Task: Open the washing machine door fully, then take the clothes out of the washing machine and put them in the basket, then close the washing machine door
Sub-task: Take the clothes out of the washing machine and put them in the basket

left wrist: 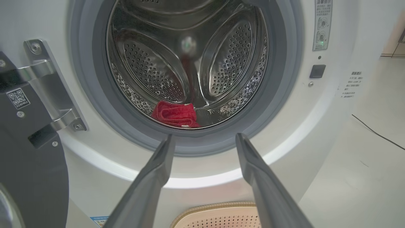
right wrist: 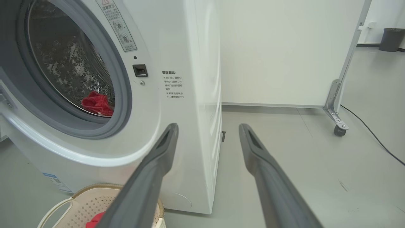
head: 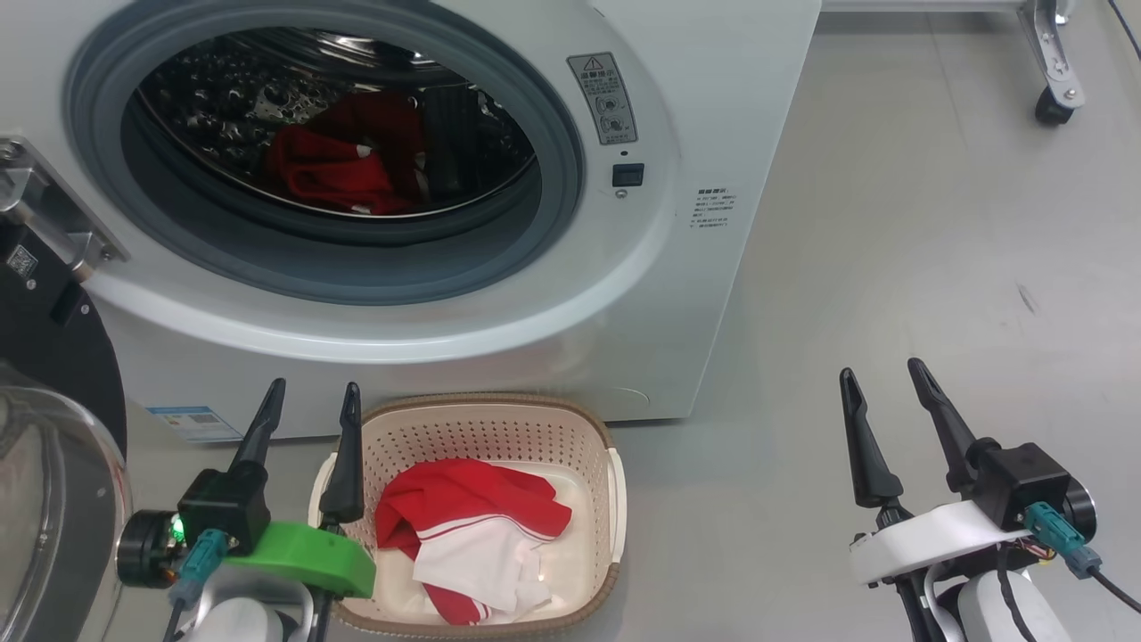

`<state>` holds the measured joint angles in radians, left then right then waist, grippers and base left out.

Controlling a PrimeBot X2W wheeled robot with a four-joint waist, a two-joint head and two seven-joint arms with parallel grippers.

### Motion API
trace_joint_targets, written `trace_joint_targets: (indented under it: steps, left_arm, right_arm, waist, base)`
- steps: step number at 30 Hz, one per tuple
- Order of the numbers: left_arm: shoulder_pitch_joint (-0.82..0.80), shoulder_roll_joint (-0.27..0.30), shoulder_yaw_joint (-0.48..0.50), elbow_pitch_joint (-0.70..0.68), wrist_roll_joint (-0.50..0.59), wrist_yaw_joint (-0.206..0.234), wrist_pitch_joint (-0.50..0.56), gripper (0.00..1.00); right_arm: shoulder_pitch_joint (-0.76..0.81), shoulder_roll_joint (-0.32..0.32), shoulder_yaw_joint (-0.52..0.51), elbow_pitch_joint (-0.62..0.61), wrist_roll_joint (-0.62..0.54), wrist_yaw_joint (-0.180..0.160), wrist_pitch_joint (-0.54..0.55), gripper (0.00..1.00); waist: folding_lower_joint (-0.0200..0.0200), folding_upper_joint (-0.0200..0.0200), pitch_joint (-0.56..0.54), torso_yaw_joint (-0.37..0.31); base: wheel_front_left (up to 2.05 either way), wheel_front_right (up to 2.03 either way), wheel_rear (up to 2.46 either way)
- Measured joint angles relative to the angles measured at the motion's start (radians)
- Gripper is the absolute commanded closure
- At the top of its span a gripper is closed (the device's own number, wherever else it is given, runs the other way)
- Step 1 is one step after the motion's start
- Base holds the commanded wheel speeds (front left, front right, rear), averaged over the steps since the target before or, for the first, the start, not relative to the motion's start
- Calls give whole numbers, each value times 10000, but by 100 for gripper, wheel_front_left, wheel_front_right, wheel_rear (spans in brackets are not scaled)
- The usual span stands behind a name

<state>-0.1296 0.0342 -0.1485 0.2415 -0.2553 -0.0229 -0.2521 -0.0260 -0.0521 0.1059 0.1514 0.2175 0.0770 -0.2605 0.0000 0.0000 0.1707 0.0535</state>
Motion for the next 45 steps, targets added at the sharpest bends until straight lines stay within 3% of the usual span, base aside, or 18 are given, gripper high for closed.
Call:
trace_joint_targets:
  steps: [15,45]
  left_arm:
    - [921,36,-102,-566,-6,88,0,0]
    - [1334,56,-169,-1143,-71,280,100,0]
  right_arm:
    - [401,46,17,-36,0,-82,0,0]
    - [557,69,105,-171,0,-94,0,0]
  waist:
    - [0,0,-552,61]
    - [0,0,-604,54]
  base:
    - [0,0,0]
    - [0,0,0]
